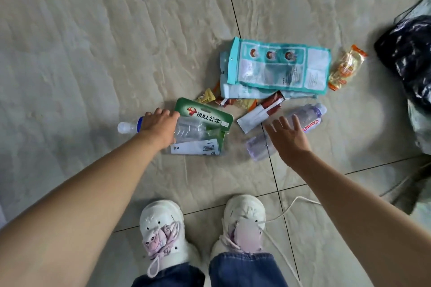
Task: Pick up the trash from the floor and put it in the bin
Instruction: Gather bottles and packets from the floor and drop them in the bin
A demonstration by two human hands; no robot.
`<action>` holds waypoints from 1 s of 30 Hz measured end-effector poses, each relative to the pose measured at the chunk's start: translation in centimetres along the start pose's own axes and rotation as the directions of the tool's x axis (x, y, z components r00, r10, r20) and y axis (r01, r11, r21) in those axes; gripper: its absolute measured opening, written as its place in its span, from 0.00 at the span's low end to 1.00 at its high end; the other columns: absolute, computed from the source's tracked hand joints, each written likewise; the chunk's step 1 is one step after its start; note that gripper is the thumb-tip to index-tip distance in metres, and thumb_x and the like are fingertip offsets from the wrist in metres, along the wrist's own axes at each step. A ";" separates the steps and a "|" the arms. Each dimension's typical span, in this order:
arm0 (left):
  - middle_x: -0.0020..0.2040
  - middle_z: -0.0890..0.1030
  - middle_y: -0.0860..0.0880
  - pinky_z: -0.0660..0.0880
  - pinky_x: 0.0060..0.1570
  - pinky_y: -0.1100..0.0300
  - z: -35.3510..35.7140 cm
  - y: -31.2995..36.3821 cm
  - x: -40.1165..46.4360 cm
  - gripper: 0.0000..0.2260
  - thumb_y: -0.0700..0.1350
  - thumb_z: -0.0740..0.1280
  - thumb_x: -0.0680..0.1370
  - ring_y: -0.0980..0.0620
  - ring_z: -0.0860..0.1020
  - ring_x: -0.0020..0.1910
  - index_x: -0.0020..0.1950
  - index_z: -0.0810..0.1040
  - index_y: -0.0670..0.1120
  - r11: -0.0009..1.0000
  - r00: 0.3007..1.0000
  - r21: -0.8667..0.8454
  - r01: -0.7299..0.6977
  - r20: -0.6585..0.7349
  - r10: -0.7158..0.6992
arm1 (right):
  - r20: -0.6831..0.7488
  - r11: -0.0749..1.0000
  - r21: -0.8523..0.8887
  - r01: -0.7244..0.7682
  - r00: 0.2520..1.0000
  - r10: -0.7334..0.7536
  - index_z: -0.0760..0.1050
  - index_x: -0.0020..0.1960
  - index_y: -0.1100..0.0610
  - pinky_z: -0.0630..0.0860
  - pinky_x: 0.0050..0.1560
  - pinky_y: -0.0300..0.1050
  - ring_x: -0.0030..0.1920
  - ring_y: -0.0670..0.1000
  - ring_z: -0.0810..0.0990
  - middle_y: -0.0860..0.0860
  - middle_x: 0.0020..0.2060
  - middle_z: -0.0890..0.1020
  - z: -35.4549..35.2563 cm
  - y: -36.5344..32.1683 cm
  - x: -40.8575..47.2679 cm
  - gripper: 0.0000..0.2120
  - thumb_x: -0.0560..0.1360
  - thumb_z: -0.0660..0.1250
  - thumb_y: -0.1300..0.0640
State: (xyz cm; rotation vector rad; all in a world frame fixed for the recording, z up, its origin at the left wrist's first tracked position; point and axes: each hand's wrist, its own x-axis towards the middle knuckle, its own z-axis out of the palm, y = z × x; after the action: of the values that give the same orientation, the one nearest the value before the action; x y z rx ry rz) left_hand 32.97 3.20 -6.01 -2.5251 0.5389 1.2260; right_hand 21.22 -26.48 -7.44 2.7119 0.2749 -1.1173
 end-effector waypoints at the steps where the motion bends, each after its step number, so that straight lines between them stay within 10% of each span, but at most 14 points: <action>1: 0.66 0.74 0.46 0.67 0.62 0.50 0.1 -0.1 0.1 0.30 0.54 0.73 0.70 0.45 0.71 0.66 0.69 0.66 0.49 1.000 1.000 -0.018 -0.002 0.021 0.002 | -0.037 0.998 0.063 -0.017 0.999 0.019 0.59 0.75 0.56 0.55 0.73 0.58 0.72 0.57 0.64 0.55 0.69 0.69 0.3 0.0 -0.2 0.34 0.73 0.68 0.53; 11: 0.67 0.67 0.43 0.67 0.65 0.52 -1.9 1.4 1.2 0.32 0.66 0.73 0.62 0.43 0.66 0.69 0.59 0.75 0.48 0.718 0.974 -0.670 0.191 0.039 -0.222 | -0.207 0.846 0.506 -0.171 0.927 0.311 0.73 0.64 0.55 0.66 0.64 0.53 0.66 0.59 0.66 0.57 0.67 0.69 -6.0 3.3 3.7 0.36 0.64 0.71 0.34; 20: 0.70 0.63 0.40 0.68 0.66 0.52 -1.8 4.1 3.9 0.34 0.65 0.76 0.60 0.41 0.65 0.70 0.60 0.76 0.48 0.566 0.964 -0.783 0.257 0.166 -0.208 | 0.191 0.889 0.416 -0.191 0.974 0.120 0.77 0.61 0.47 0.33 0.72 0.67 0.76 0.60 0.29 0.56 0.77 0.31 -9.5 8.7 10.8 0.35 0.58 0.75 0.33; 24: 0.58 0.78 0.45 0.72 0.47 0.59 -1.8 4.3 4.5 0.30 0.65 0.76 0.58 0.48 0.76 0.55 0.51 0.78 0.47 0.465 0.962 -0.843 0.269 0.217 -0.164 | 0.257 0.851 0.476 -0.220 0.961 0.105 0.77 0.60 0.48 0.42 0.71 0.72 0.78 0.60 0.37 0.54 0.78 0.37 -7.9 7.5 10.7 0.35 0.57 0.77 0.36; 30: 0.43 0.80 0.54 0.73 0.47 0.57 -2.6 3.4 4.1 0.23 0.65 0.75 0.59 0.52 0.77 0.47 0.41 0.74 0.51 0.407 0.970 -0.882 0.239 0.236 -0.059 | 0.048 0.886 0.391 -0.251 0.966 0.252 0.67 0.68 0.55 0.64 0.64 0.55 0.64 0.57 0.70 0.56 0.64 0.70 -6.3 4.8 9.1 0.46 0.56 0.76 0.35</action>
State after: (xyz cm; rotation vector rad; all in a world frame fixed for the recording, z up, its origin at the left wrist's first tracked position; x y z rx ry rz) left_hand 35.57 -1.74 -8.00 -3.0896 -0.6382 2.0232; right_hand 32.99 -28.60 -8.96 2.9739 -0.3360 -1.1954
